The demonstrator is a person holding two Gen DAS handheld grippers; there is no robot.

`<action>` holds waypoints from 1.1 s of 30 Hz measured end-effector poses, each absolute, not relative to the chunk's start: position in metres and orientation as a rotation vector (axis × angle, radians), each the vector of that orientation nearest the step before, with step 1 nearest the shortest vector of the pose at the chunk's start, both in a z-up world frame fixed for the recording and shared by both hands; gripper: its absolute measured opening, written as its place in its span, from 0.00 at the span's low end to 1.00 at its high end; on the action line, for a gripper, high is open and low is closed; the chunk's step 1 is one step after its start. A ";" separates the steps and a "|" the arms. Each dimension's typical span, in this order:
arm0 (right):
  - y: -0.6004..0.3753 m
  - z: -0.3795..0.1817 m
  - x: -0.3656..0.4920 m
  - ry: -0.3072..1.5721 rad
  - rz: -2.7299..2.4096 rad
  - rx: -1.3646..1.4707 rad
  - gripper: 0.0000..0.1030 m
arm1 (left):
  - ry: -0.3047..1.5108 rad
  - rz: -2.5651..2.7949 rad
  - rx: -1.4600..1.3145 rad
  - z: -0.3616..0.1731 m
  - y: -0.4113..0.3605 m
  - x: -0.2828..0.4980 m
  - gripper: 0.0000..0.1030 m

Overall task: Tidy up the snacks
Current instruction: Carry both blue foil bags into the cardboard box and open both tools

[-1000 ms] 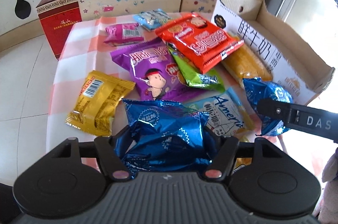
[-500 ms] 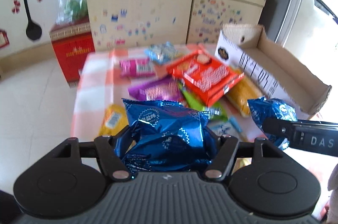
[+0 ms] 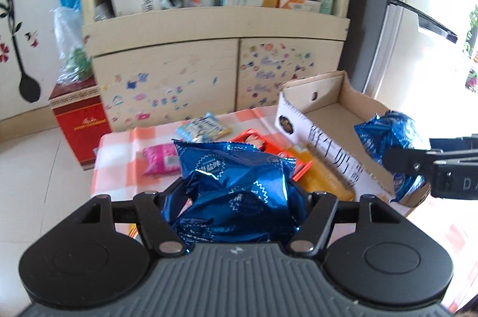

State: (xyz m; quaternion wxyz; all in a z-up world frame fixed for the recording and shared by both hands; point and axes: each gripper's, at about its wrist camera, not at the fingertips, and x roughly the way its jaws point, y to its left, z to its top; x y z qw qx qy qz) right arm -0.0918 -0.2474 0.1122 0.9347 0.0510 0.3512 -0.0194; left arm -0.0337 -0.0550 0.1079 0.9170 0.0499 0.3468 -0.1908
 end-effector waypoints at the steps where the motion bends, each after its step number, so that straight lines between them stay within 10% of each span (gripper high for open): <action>1: -0.253 0.112 -0.091 0.717 -0.048 0.100 0.72 | 0.710 -0.403 0.108 0.109 -0.059 -0.031 0.66; 33: -0.341 0.086 -0.063 0.799 -0.423 0.190 0.72 | 0.704 -0.689 0.271 0.088 -0.225 0.034 0.66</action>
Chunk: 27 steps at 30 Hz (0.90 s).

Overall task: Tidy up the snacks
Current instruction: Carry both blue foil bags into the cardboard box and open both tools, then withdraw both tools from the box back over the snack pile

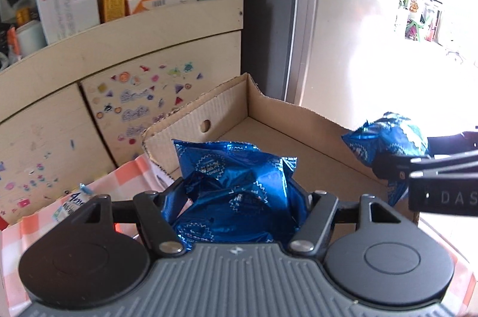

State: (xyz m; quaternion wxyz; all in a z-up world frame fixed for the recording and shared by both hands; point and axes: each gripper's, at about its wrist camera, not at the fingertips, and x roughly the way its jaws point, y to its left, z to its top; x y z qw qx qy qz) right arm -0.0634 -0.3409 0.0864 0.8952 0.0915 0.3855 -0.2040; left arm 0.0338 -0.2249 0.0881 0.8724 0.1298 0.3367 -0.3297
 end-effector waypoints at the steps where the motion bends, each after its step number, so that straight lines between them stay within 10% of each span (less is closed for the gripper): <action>1: -0.342 0.085 -0.063 0.805 -0.427 0.196 0.72 | 0.704 -0.692 0.275 0.087 -0.228 0.035 0.66; 10: -0.347 0.084 -0.059 0.809 -0.467 0.238 0.85 | 0.706 -0.658 0.335 0.083 -0.239 0.035 0.91; 27: -0.327 0.089 -0.051 0.802 -0.396 0.219 0.91 | 0.727 -0.597 0.347 0.095 -0.206 0.029 0.95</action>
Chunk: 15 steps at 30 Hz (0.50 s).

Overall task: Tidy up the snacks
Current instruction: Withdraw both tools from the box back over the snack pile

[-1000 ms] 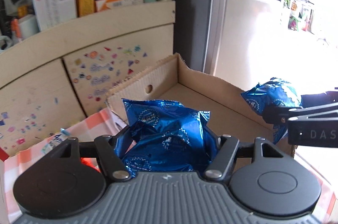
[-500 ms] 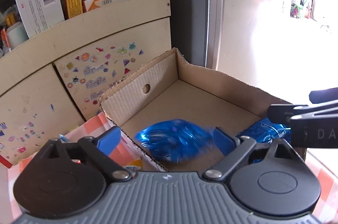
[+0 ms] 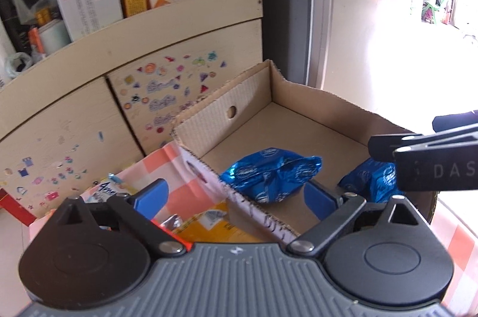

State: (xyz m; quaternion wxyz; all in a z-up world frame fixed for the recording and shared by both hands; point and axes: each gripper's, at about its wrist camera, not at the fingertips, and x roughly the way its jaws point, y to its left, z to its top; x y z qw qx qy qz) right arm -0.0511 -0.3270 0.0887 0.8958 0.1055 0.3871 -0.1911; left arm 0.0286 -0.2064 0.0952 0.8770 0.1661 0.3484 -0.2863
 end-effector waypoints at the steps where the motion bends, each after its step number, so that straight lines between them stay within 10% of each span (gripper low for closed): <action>1: -0.324 0.089 -0.050 0.800 -0.386 0.216 0.91 | 0.729 -0.594 0.345 0.096 -0.203 0.029 0.95; 15: -0.287 0.087 -0.038 0.790 -0.243 0.148 0.91 | 0.749 -0.509 0.328 0.098 -0.145 0.025 0.95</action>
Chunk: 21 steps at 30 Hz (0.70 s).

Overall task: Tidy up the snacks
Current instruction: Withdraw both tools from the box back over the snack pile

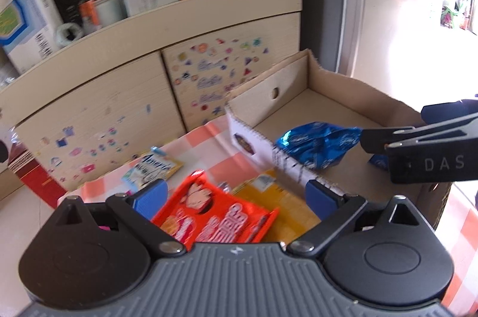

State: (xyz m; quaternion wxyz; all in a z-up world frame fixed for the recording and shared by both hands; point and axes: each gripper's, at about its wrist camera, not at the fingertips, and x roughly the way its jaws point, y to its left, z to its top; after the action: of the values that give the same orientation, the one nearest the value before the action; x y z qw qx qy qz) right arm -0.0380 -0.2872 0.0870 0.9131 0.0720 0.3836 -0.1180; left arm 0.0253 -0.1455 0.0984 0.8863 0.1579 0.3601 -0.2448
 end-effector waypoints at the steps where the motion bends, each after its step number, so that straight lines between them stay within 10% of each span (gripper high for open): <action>1: -0.285 0.086 -0.038 0.791 -0.233 0.143 0.91 | 0.751 -0.502 0.326 0.098 -0.141 0.025 0.96; 21: -0.212 0.069 -0.040 0.855 0.055 0.027 0.91 | 0.849 -0.335 0.242 0.082 -0.040 0.029 0.97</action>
State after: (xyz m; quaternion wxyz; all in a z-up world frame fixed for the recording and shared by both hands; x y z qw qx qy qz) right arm -0.0401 -0.2123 0.0688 0.9095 0.0129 0.4147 0.0265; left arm 0.0289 -0.0404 0.0822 0.8907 0.1167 0.4087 -0.1614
